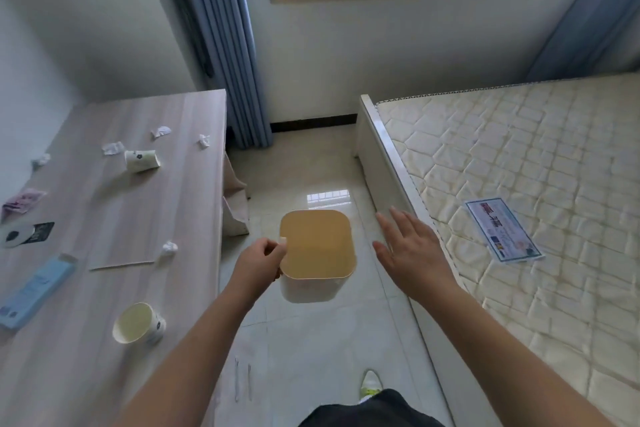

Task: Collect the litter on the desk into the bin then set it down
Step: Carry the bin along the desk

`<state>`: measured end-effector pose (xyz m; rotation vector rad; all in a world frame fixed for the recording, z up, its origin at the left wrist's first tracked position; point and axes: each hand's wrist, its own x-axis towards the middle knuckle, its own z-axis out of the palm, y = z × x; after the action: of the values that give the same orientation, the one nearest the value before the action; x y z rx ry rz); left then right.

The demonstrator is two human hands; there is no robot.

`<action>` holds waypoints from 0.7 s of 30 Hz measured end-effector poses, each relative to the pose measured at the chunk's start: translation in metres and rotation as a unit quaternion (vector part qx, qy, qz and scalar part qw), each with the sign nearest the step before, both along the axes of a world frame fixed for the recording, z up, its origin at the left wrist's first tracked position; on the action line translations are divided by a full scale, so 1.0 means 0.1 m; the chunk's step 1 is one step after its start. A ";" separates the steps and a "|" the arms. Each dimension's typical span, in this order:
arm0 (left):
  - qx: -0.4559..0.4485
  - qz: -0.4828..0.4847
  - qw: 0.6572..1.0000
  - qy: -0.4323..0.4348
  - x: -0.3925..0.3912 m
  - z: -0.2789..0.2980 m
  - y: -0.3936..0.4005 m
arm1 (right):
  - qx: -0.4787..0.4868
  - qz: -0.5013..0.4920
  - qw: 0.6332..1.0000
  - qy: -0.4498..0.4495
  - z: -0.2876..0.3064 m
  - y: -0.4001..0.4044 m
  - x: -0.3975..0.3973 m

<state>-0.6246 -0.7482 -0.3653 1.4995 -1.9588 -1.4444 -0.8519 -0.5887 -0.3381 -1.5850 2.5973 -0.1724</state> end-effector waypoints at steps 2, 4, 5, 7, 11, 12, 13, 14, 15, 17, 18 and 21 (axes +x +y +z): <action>-0.003 0.030 1.000 -0.008 -0.08 0.00 -0.05 | 0.002 0.020 1.000 -0.008 -0.01 -0.12 -0.18; -0.006 0.050 0.999 -0.016 -0.16 0.03 -0.08 | 0.007 0.043 0.999 -0.013 -0.03 -0.24 -0.36; -0.007 0.060 0.998 -0.020 -0.20 0.04 -0.09 | 0.011 0.053 0.998 -0.017 -0.04 -0.31 -0.43; -0.007 0.086 0.996 -0.022 -0.23 0.07 -0.09 | 0.016 0.077 0.996 -0.035 -0.06 -0.45 -0.53; -0.001 0.158 0.987 -0.009 -0.14 0.10 -0.01 | 0.016 0.142 0.989 -0.049 -0.13 -0.79 -0.56; 0.002 0.177 0.984 -0.009 -0.09 0.11 0.03 | 0.017 0.160 0.986 -0.043 -0.15 -0.88 -0.54; 0.005 0.198 0.980 -0.008 -0.02 0.11 0.05 | 0.017 0.177 0.983 -0.038 -0.17 -0.97 -0.51; 0.008 0.218 0.976 -0.004 0.04 0.12 0.07 | 0.016 0.193 0.980 -0.035 -0.18 -1.06 -0.46; 0.010 0.238 0.971 0.000 0.11 0.13 0.07 | 0.013 0.209 0.977 -0.035 -0.18 -1.16 -0.40; 0.009 0.276 0.961 0.012 0.26 0.15 0.06 | 0.008 0.240 0.970 -0.040 -0.19 -1.37 -0.26; 0.006 0.293 0.956 0.017 0.34 0.15 0.04 | 0.009 0.255 0.966 -0.043 -0.20 -1.47 -0.18; -0.001 0.341 0.939 0.036 0.56 0.15 -0.04 | 0.011 0.294 0.954 -0.057 -0.23 -1.81 0.05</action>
<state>-0.5689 -0.7525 -0.3506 1.8355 -1.1927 -1.1515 -0.8474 -0.7693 -0.3610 -2.1746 1.9251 -0.1759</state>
